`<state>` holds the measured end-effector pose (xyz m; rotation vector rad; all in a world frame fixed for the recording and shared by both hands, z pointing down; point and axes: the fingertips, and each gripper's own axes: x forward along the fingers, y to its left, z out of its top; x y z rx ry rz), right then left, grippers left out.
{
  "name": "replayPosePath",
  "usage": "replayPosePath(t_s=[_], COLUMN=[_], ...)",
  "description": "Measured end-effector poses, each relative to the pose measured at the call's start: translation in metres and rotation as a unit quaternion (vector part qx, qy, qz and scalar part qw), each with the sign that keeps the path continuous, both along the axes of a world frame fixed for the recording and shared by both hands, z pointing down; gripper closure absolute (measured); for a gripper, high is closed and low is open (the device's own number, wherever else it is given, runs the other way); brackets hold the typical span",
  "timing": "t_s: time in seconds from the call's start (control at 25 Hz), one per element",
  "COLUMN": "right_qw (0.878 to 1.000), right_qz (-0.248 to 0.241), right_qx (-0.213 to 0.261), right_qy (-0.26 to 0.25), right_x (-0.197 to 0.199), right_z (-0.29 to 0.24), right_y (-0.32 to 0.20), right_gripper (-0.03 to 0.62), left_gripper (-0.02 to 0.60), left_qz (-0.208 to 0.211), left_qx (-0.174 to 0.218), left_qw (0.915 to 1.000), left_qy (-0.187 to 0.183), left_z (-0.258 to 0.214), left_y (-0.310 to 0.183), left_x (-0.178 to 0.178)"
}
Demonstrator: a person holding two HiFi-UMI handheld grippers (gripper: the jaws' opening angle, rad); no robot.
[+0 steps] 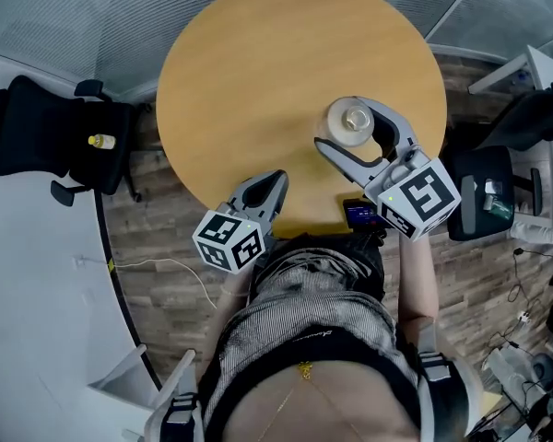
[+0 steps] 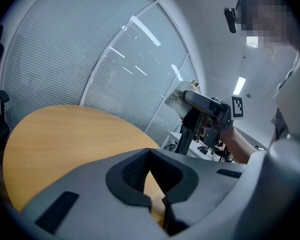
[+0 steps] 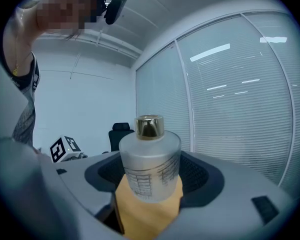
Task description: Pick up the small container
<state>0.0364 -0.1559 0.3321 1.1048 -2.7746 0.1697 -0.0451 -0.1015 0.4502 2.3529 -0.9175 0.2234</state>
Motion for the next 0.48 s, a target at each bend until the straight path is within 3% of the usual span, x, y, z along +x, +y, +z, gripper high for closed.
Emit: replayPosePath(t_s=[0.48], right_qw=[1.0], right_qz=[-0.002], right_qx=[-0.003], right_qy=[0.007], right_x=[0.0007], right_z=[0.0007], right_y=[0.0035], right_gripper=[0.257], left_gripper=[0.578], left_qz=[0.004], left_qx=[0.0], left_qw=[1.0], left_qy=[-0.001], left_z=[0.0], left_y=[0.0007], left_x=[0.0016])
